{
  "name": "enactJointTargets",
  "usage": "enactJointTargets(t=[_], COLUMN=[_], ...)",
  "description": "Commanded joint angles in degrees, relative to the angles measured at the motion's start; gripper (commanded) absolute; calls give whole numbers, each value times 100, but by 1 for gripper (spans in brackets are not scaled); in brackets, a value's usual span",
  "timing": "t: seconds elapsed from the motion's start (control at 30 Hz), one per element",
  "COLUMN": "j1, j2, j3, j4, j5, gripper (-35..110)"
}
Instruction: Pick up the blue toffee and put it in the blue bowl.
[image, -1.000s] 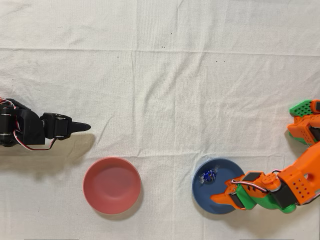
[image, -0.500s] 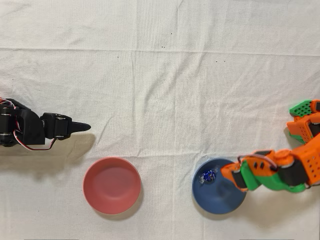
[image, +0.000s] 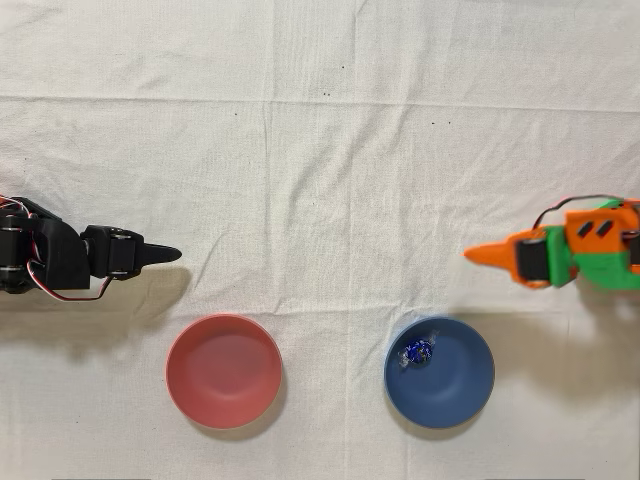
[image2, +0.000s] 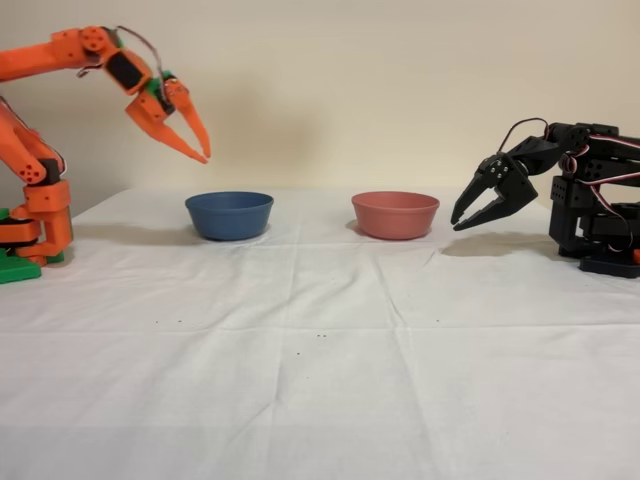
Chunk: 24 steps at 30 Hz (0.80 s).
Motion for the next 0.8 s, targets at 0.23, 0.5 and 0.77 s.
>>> enactJointTargets(t=[0.23,0.5,0.77], j1=[237,211,378], j2=[2918,4096,4799], j3=[1934,3498,4324], j4=[-211,-747,-896], j5=[369,176,97], gripper=[0,0,0])
